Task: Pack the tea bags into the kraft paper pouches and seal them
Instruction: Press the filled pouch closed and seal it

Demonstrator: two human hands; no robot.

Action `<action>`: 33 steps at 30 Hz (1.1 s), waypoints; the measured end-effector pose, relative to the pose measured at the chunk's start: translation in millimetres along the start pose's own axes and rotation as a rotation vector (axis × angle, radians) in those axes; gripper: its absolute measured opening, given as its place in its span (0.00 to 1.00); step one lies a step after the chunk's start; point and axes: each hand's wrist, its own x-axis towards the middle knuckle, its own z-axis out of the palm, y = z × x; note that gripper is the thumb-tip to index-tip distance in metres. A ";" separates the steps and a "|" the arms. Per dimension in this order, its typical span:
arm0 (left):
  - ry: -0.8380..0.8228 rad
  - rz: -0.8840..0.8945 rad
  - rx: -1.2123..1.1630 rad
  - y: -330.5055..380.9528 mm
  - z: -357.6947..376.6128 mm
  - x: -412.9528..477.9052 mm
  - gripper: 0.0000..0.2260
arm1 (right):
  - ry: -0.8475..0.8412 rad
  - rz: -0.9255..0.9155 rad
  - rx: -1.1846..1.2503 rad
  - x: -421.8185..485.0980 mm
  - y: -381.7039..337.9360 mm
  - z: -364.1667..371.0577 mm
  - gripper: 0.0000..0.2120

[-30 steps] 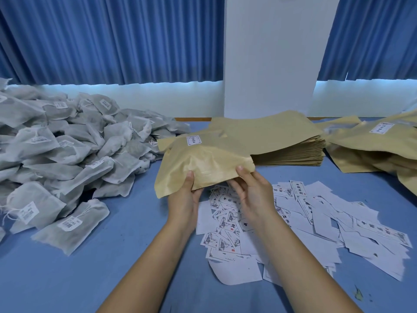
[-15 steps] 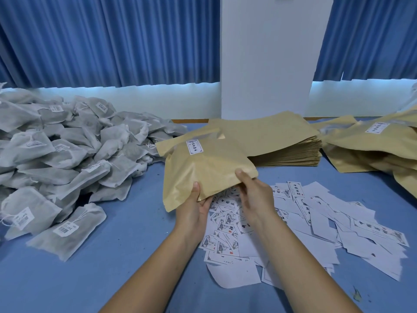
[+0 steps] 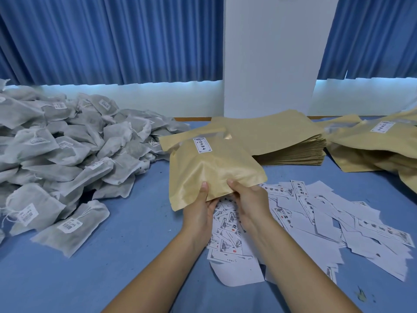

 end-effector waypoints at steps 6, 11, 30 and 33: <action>-0.007 0.009 -0.016 -1.9 3.0 -2.4 0.11 | 0.020 -0.013 -0.013 0.7 0.9 -2.2 0.06; 0.016 0.039 0.036 0.5 2.6 -7.0 0.13 | -0.098 -0.016 0.044 -6.1 6.0 4.4 0.10; -0.072 -0.280 0.139 24.3 1.3 -1.4 0.06 | -0.056 0.083 0.101 4.9 -8.8 -6.4 0.10; -0.100 -0.319 0.061 26.5 1.5 -0.7 0.11 | -0.136 0.161 0.148 2.6 -7.0 -5.5 0.10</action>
